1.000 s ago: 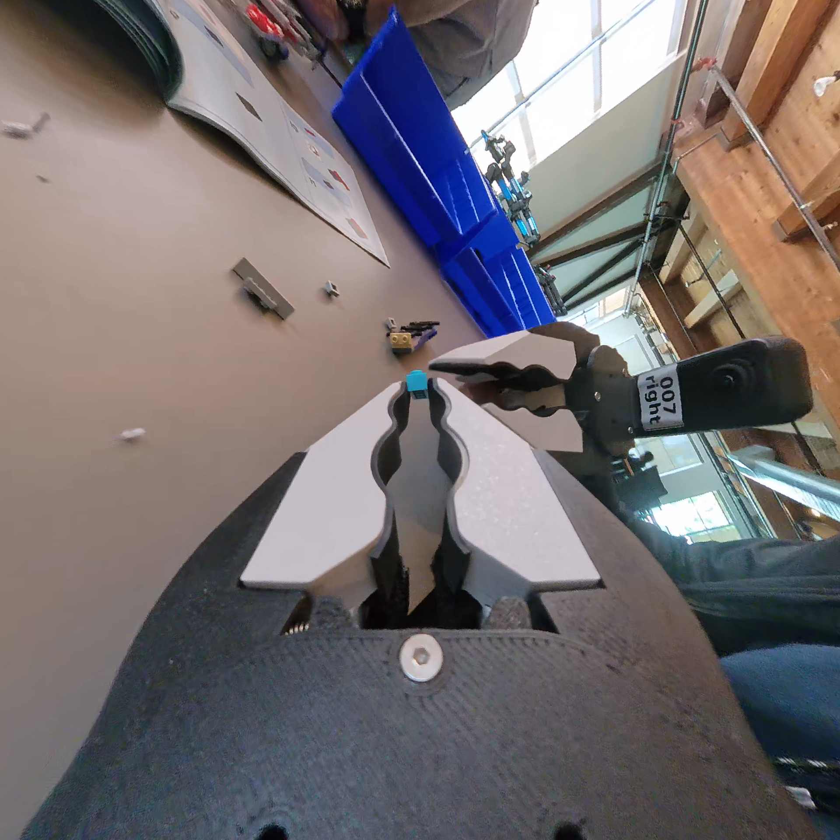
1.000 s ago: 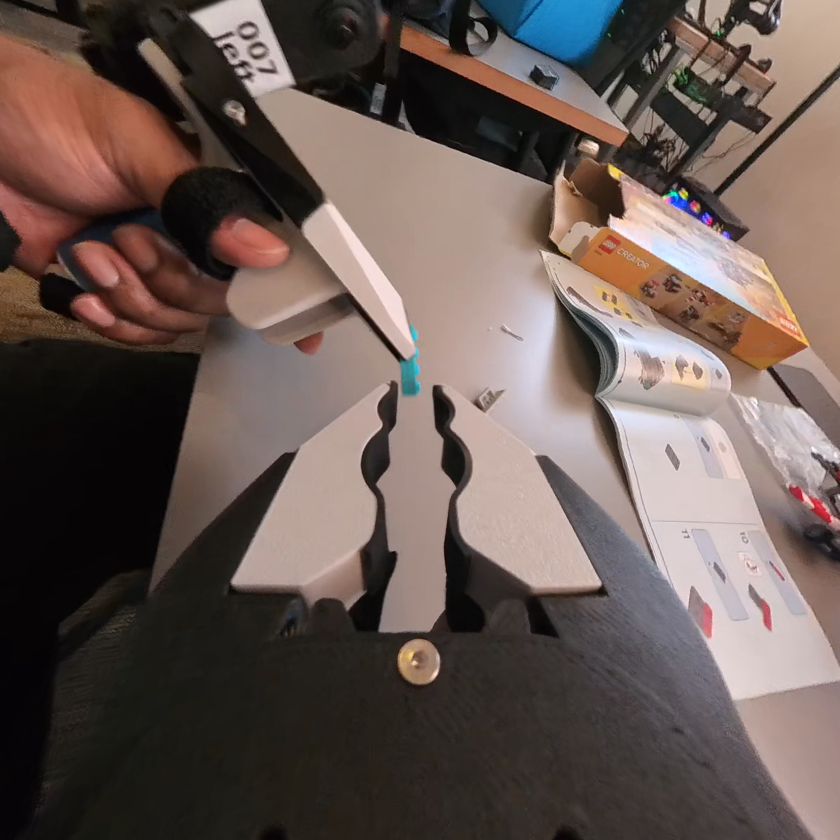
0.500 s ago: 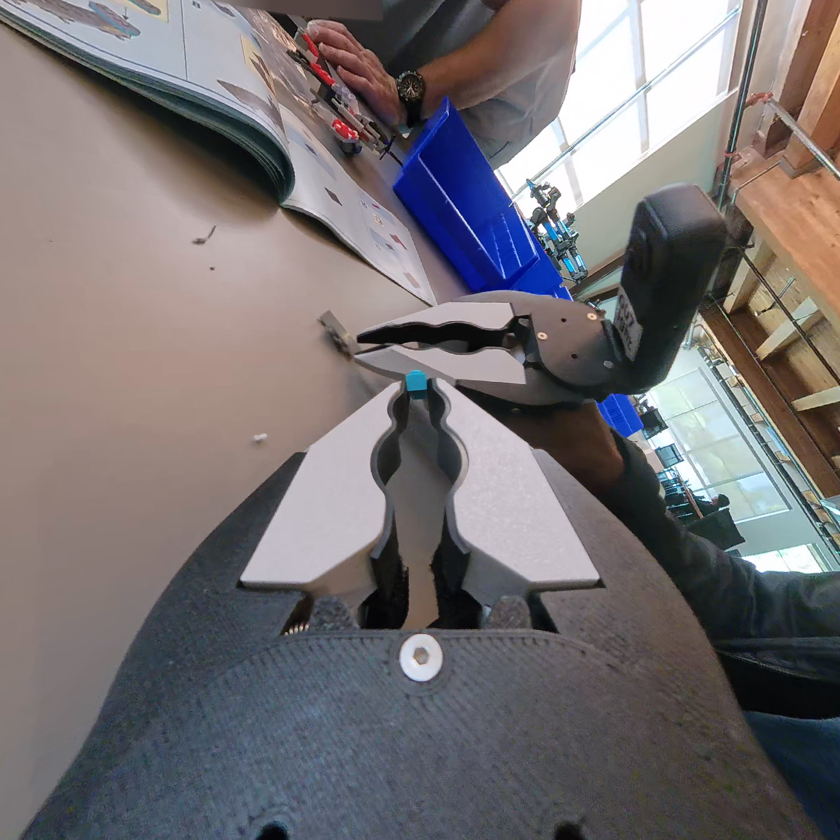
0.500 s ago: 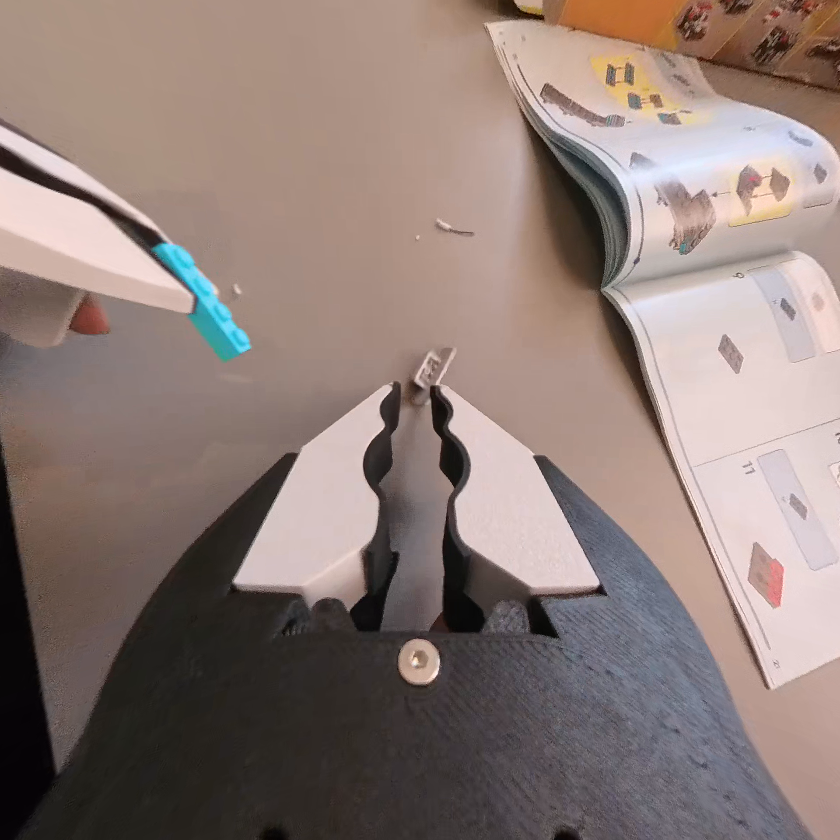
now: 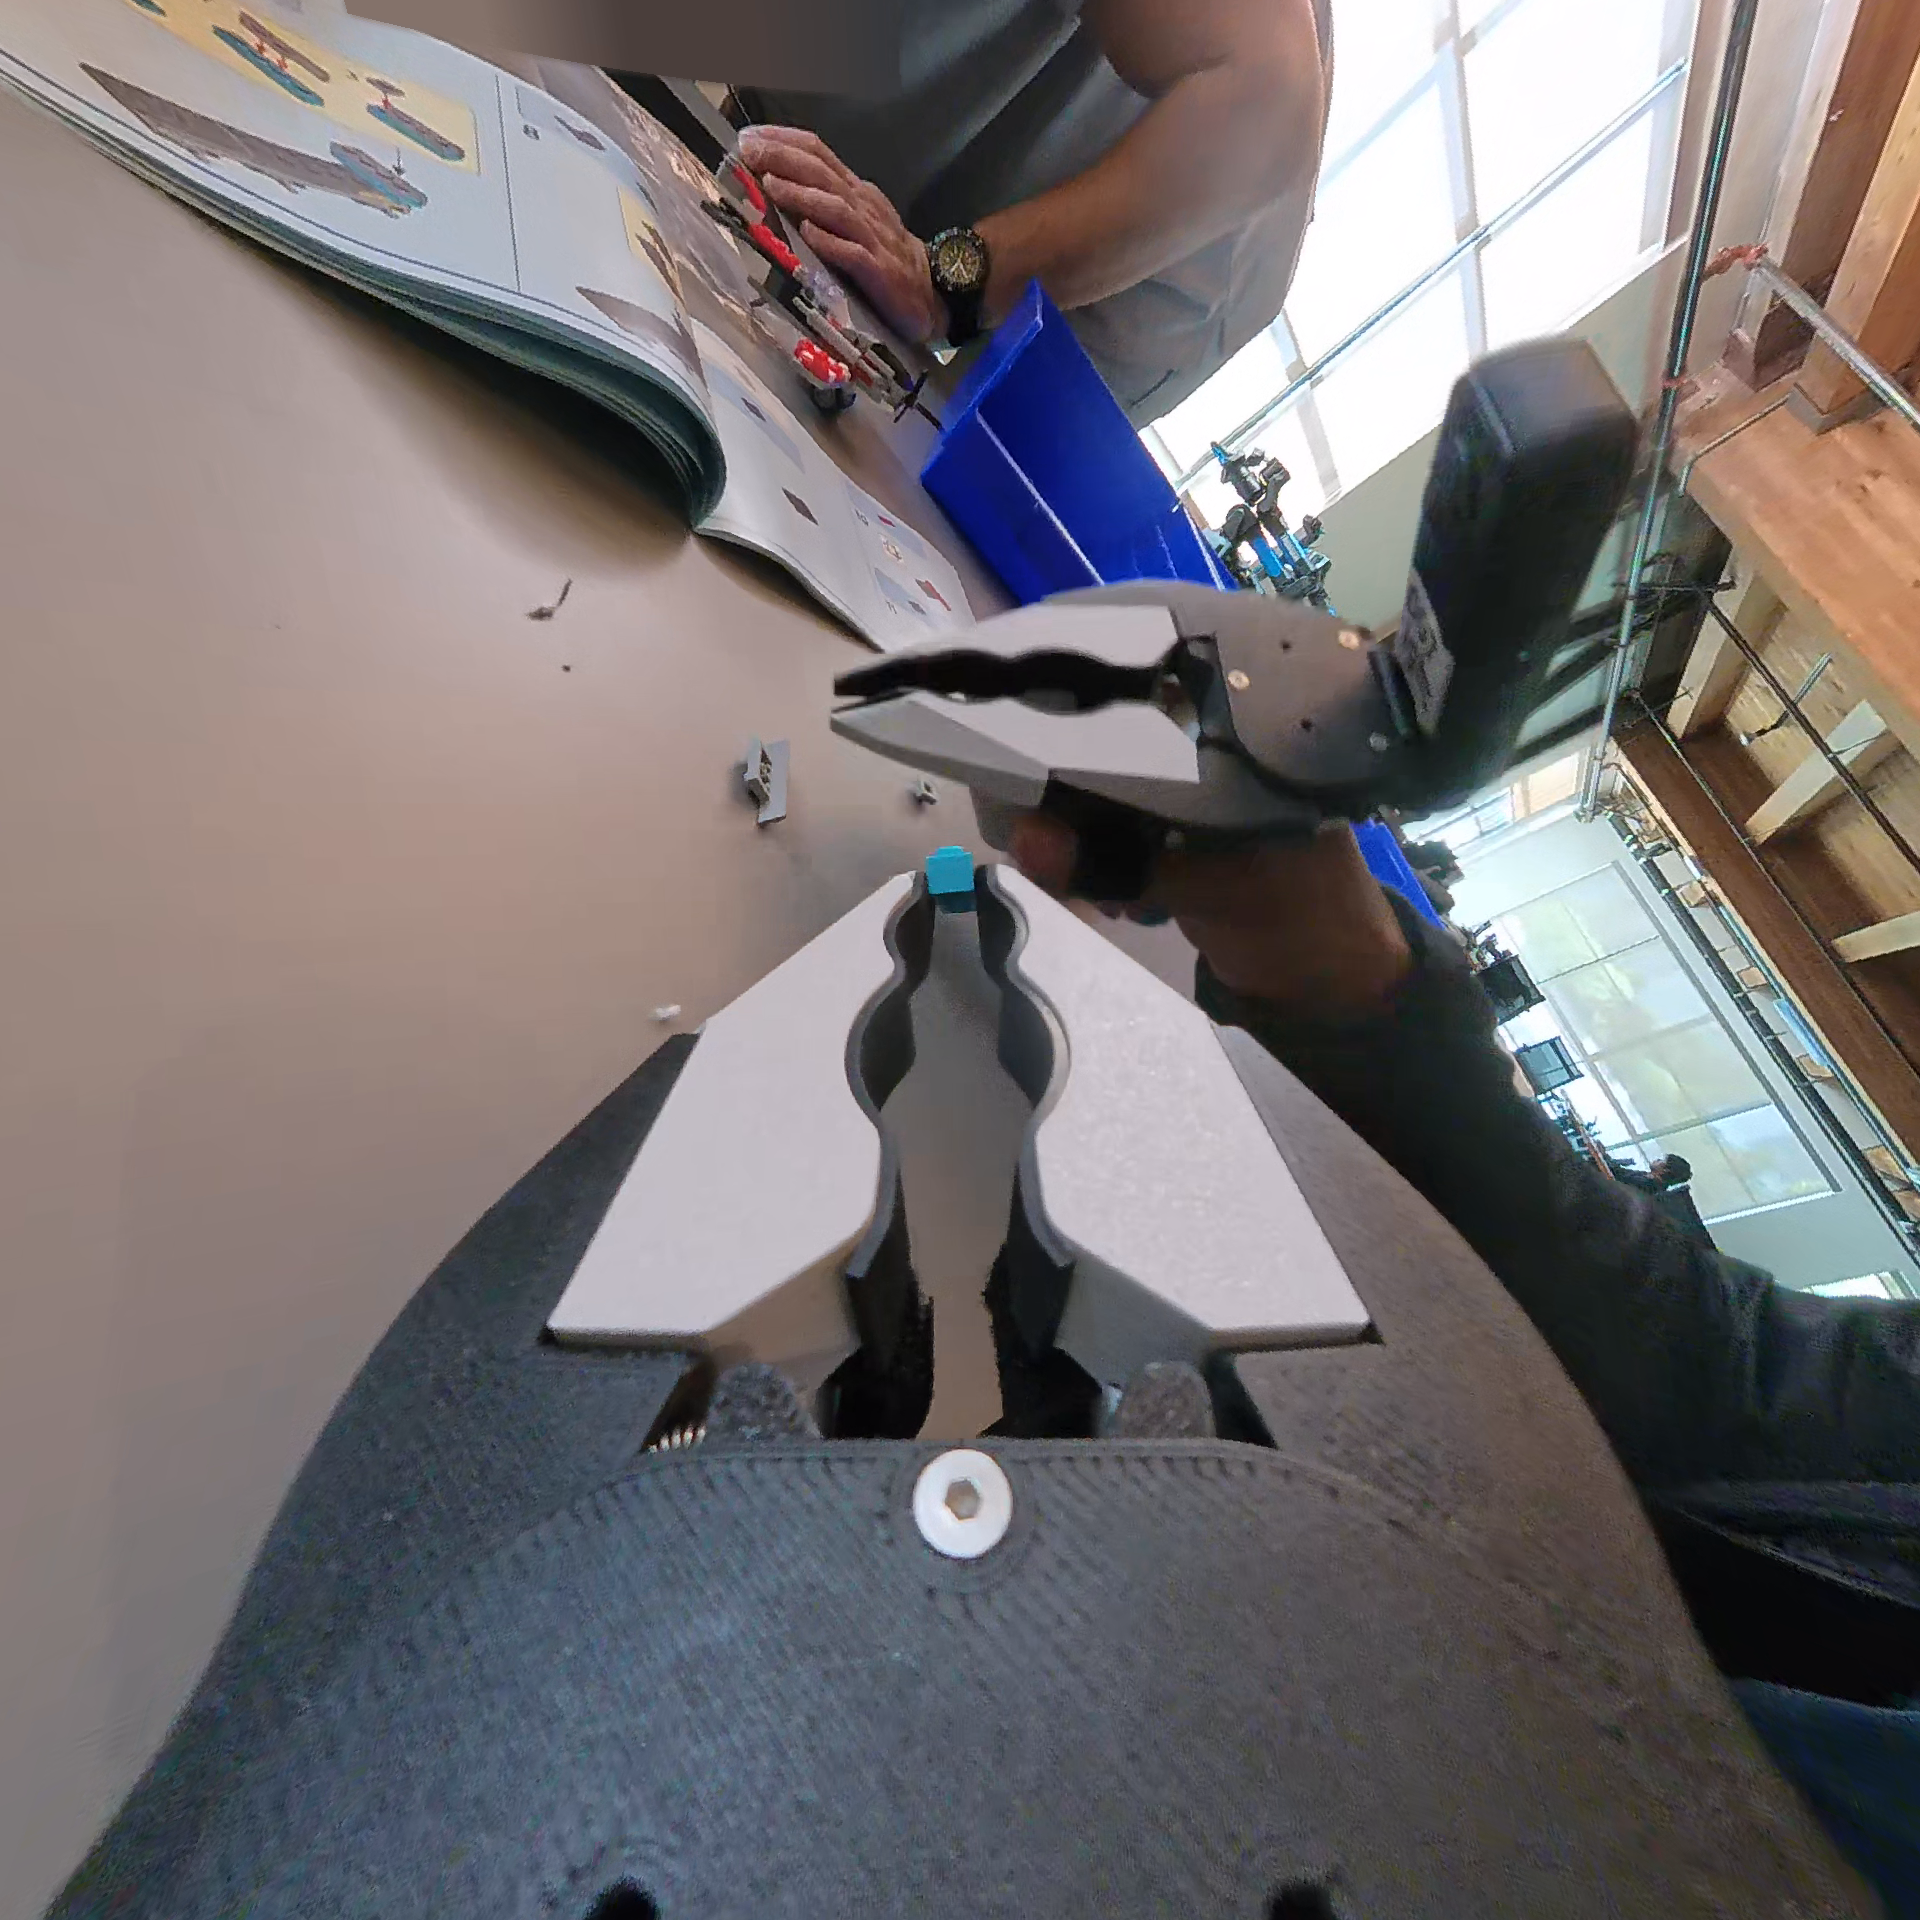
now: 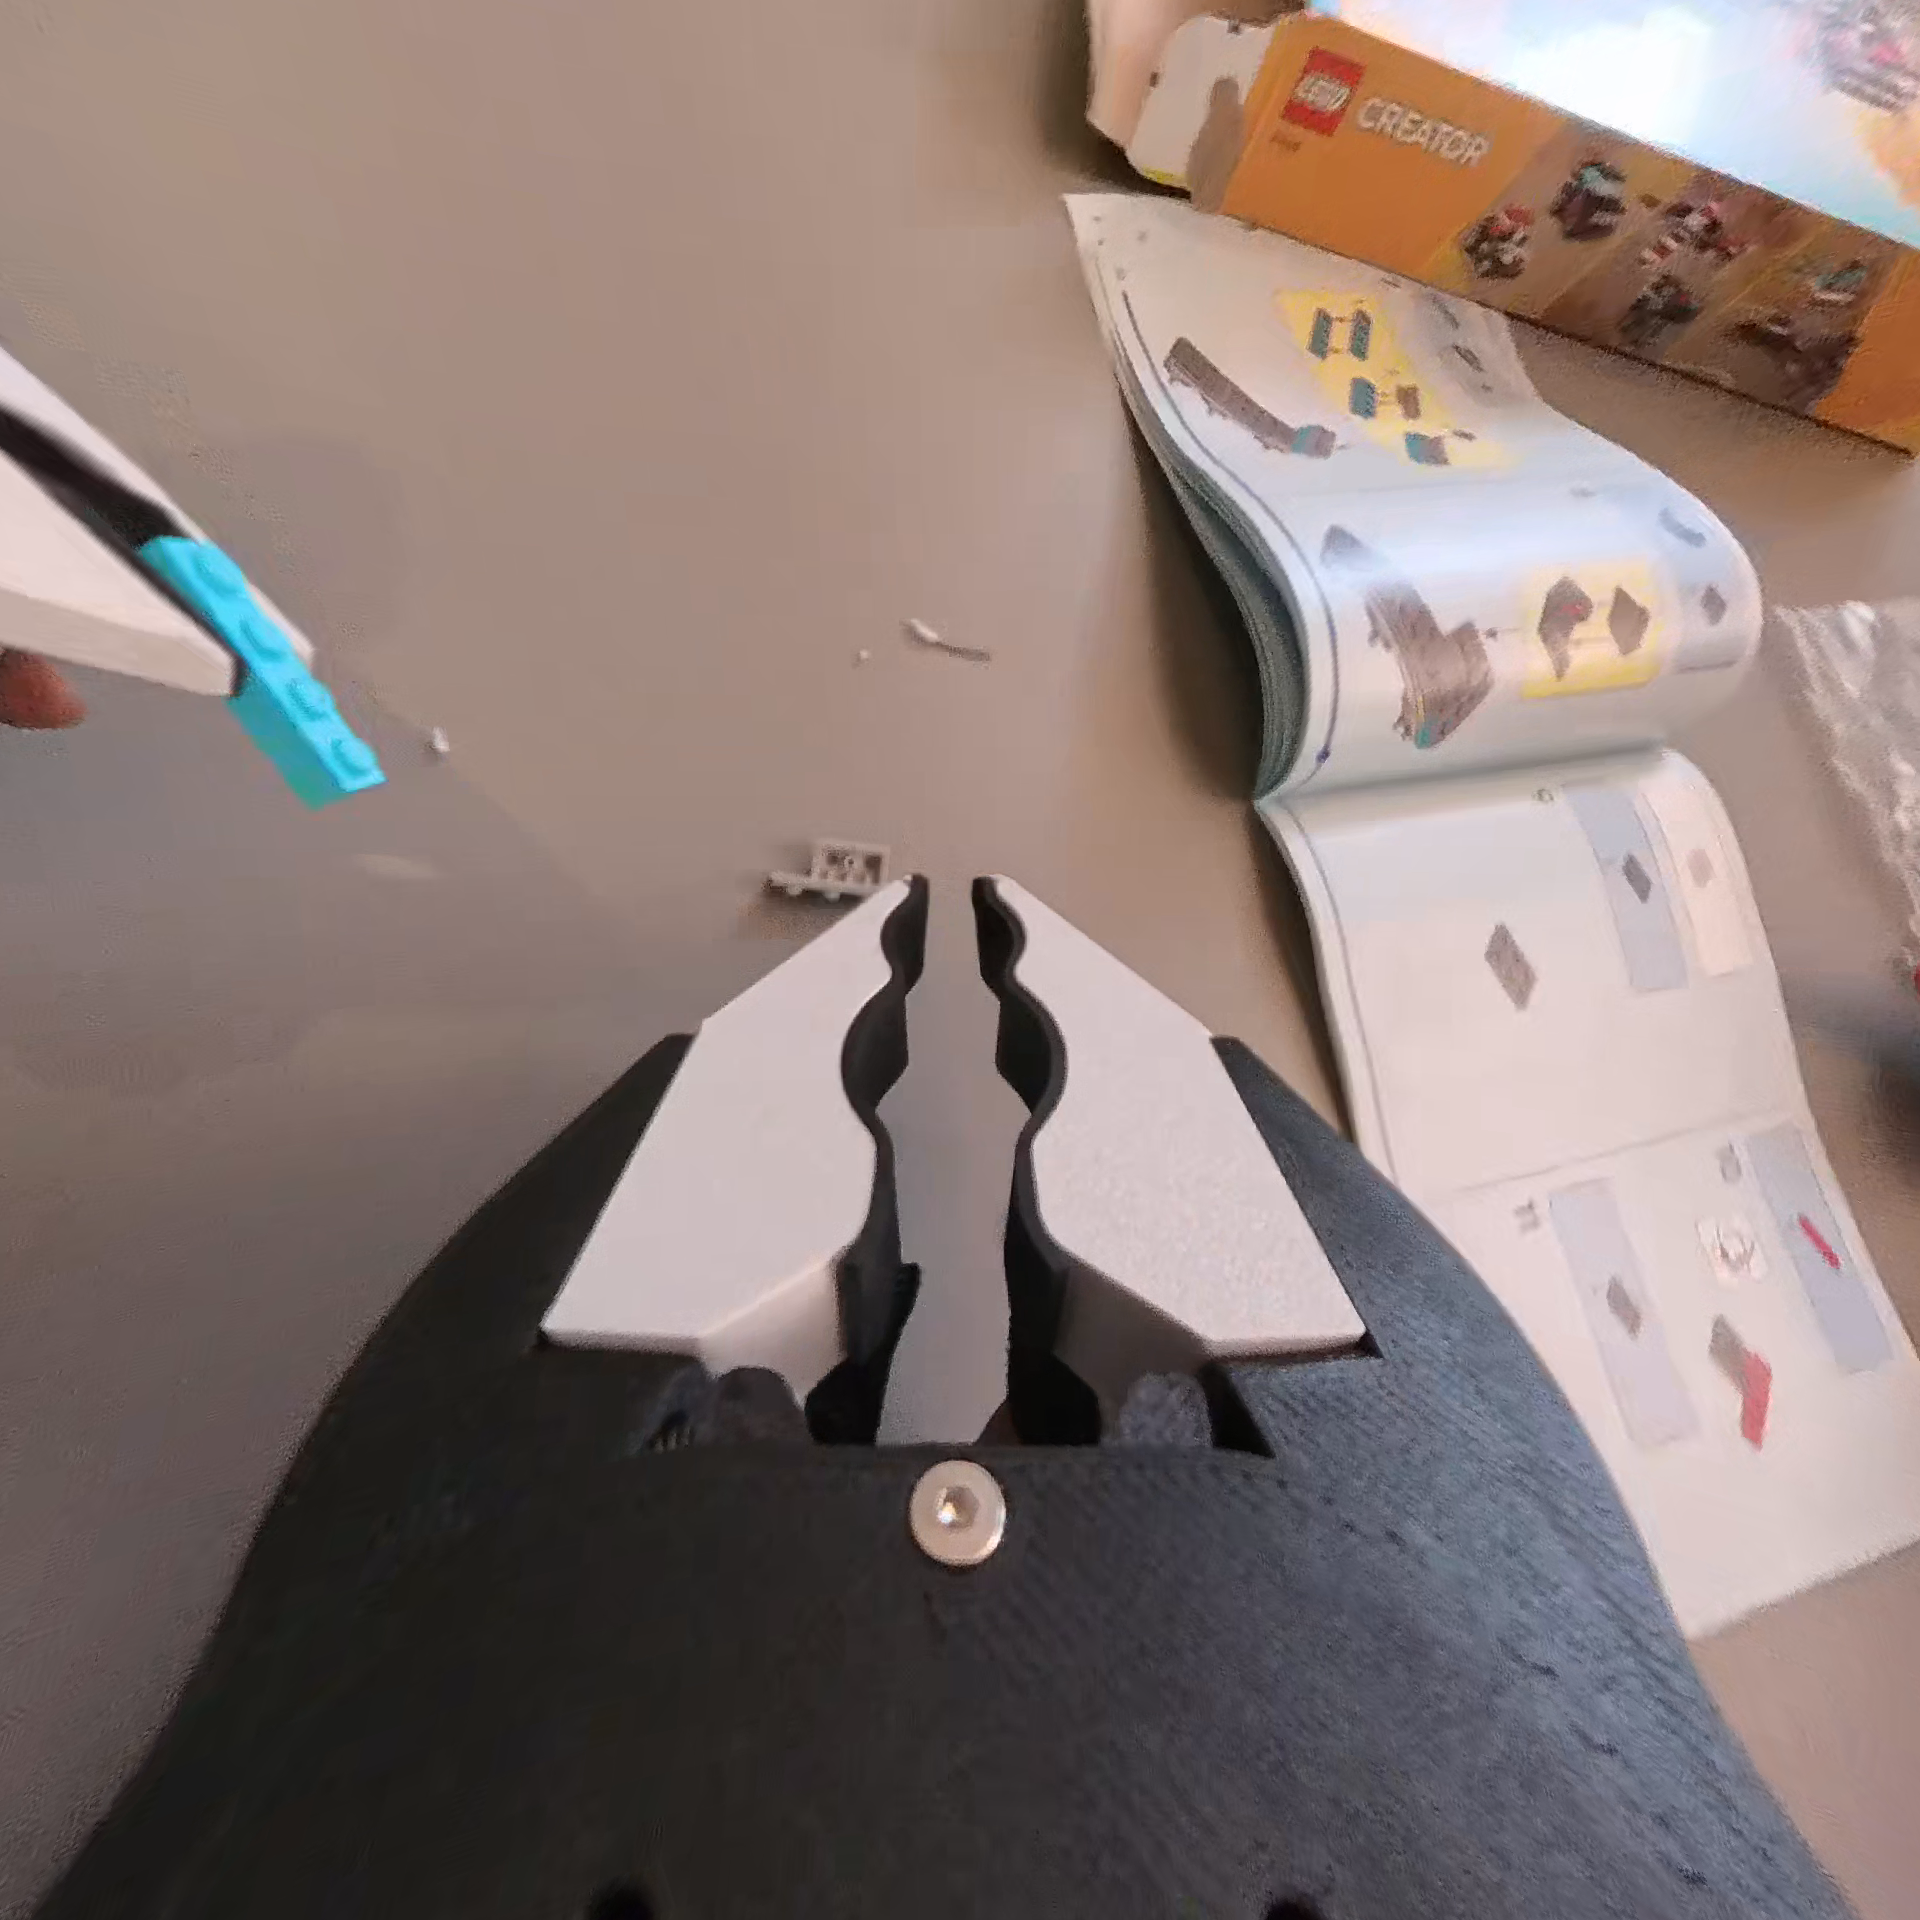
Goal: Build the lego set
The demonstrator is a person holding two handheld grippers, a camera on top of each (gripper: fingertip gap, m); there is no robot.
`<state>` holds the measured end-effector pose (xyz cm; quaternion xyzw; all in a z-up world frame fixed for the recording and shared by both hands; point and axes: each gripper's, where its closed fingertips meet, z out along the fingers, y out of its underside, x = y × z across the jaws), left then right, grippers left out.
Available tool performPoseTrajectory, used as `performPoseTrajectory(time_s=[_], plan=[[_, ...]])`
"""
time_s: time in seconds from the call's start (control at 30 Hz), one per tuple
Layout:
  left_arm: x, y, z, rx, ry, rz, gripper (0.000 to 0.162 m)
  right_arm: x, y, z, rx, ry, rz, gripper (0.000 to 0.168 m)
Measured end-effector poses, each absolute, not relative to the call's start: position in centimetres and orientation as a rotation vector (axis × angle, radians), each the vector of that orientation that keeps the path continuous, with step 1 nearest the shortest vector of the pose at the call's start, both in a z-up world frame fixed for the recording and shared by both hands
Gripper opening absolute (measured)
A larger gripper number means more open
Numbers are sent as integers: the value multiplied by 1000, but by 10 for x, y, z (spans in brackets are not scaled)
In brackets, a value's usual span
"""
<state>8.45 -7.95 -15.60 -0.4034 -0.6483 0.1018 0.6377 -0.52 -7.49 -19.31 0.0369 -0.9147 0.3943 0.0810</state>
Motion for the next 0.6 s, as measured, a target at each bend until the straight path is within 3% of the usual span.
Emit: performPoseTrajectory(time_s=[0.27,0.6], plan=[[85,-80,-158,-928,-1485,231,7,-1,-84,-210,355,-2827,1007,14],[83,-80,-163,-915,-1489,202,7,17,-75,-210,303,-2772,1044,13]])
